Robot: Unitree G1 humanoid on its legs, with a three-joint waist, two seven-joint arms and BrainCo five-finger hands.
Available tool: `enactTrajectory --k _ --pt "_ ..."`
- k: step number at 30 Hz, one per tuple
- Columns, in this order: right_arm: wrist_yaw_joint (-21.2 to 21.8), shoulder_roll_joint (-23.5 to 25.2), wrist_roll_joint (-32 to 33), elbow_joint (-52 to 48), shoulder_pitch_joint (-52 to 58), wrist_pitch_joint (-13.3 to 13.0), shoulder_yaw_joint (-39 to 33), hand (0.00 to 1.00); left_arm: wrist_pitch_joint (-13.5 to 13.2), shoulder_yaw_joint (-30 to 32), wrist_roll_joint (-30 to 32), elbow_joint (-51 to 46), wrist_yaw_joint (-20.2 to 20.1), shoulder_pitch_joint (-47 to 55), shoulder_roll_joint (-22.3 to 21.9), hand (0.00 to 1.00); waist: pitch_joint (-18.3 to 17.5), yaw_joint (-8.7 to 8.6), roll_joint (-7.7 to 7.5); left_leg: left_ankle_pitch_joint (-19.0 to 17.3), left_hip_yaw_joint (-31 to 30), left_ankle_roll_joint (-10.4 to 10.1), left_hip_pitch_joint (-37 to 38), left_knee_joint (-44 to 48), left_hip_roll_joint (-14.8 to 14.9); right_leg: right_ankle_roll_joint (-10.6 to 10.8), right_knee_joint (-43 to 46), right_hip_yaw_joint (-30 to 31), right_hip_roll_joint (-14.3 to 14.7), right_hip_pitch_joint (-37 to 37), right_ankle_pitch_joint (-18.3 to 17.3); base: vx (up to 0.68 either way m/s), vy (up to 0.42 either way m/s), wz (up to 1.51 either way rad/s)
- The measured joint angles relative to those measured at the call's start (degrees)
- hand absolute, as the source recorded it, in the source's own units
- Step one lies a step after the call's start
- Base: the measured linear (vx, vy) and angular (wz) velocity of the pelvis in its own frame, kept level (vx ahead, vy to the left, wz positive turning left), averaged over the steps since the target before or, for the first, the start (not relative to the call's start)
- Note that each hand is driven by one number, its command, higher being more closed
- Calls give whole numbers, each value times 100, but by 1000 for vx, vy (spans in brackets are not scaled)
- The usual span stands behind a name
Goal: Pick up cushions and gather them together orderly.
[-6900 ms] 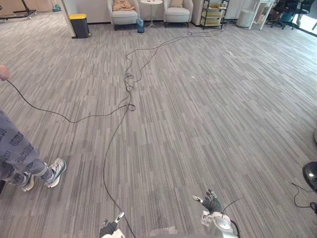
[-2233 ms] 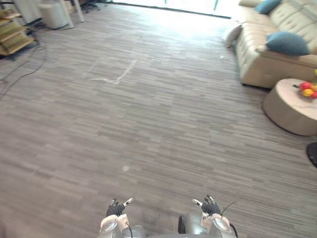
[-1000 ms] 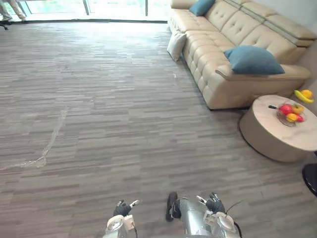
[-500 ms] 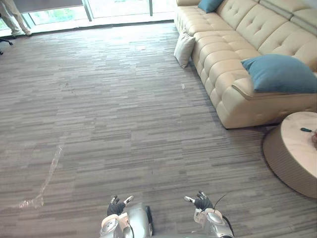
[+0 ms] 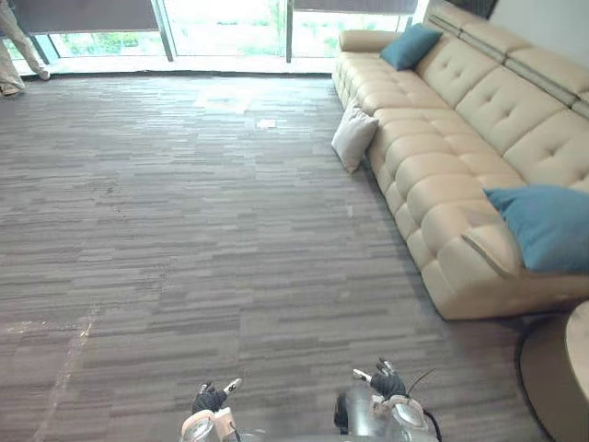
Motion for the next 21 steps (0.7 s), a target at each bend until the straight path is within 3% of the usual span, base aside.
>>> enactTrajectory --k 1,2,3,4,5,6,7,8,9,11,13,14,16,17,18,19,20,21 --pt "1 2 4 10 -1 0 -10 0 -9 -2 32 14 -8 15 -39 0 -9 -33 0 -53 -195 34 300 -143 23 -81 -675 56 147 -27 290 970 -184 83" --pt "0 1 0 19 -24 5 3 0 -5 -6 47 73 -14 40 -57 0 -18 -102 37 -52 -444 34 422 -56 100 -470 -557 194 250 -3 807 844 -172 71" --pt "9 -82 -7 15 -60 22 23 0 5 0 81 109 -14 29 -154 0 -115 -140 181 -38 -623 17 415 133 262 -671 -336 128 336 1 730 839 -176 52" --pt "-9 -139 -11 41 -146 34 5 0 17 -29 150 128 -32 94 -197 0 -122 -109 340 185 -771 -332 275 593 393 -749 -20 5 296 16 472 812 -172 34" --pt "-9 -192 -8 112 -215 61 -9 0 31 -105 164 140 -81 50 -235 0 -66 -115 410 643 -913 -609 34 1300 333 -792 247 -36 266 122 258 800 -178 27" --pt "-8 -233 -5 123 -233 66 -1 0 45 -101 182 144 -88 -10 -236 0 -41 -137 474 1161 -996 -886 -261 2060 302 -820 198 -100 271 343 129 778 -185 19" --pt "-20 -266 0 138 -222 79 55 0 52 -71 187 143 -86 31 -238 0 -18 -137 547 2014 -1033 -1389 -745 3123 317 -805 -180 -136 345 790 -26 787 -133 7" --pt "-25 -268 10 159 -269 106 150 0 39 13 184 85 -92 49 -221 0 32 -102 660 2416 -879 -1626 -1414 4473 527 -811 -681 -105 535 1368 -170 911 -92 -13" --pt "-33 -196 13 283 -298 130 213 0 6 42 178 10 -90 46 -196 0 135 -8 714 2082 -547 -1338 -1966 5483 796 -880 -1051 -18 704 1901 -258 733 -13 -27" --pt "-59 28 18 470 -360 173 257 0 12 71 156 -160 -97 83 -126 0 225 165 515 1453 -87 -845 -2799 5863 995 -821 -1596 128 692 2716 -450 617 -10 -26" --pt "-67 94 26 585 -397 209 374 0 -14 130 105 -377 -89 156 -77 0 188 247 413 1061 182 -748 -3586 5181 1135 -676 -2073 231 616 3271 -607 589 25 -24" --pt "-72 95 34 575 -429 205 413 0 -38 135 89 -507 -91 185 -117 0 187 300 402 973 344 -780 -3912 4265 1155 -539 -2234 334 547 3499 -654 658 138 -43" --pt "-91 96 45 576 -428 206 385 0 -102 201 63 -578 -83 259 -152 0 174 398 336 1206 402 -837 -4038 2197 984 -335 -2406 523 286 3872 -874 698 232 -55" --pt "-109 94 44 587 -417 204 392 0 -127 204 25 -638 -71 289 -159 0 145 457 280 1748 317 -926 -4032 1560 889 -248 -2488 682 159 4047 -1018 755 339 -76" --pt "-113 89 42 633 -404 214 467 0 -140 204 -12 -656 -72 286 -117 0 35 528 124 2022 428 -723 -3978 1581 668 -243 -2506 929 -63 4154 -1086 924 407 -56" --pt "-98 90 33 606 -392 214 523 0 -140 179 -12 -640 -49 275 -10 0 -90 457 -27 1821 564 -658 -4029 1641 554 -381 -2418 1077 -229 4070 -934 765 341 -45" --pt "-106 87 19 575 -389 202 448 0 -140 185 -12 -620 -33 284 -1 0 -119 419 -64 1635 646 -393 -4046 1953 577 -124 -2175 1258 -319 3914 -698 724 348 -30" --pt "-114 92 11 556 -368 199 427 0 -129 193 -39 -607 -22 288 53 0 -152 443 -128 1324 750 -268 -3983 2281 575 106 -1771 1540 -385 3881 -522 664 361 -51"
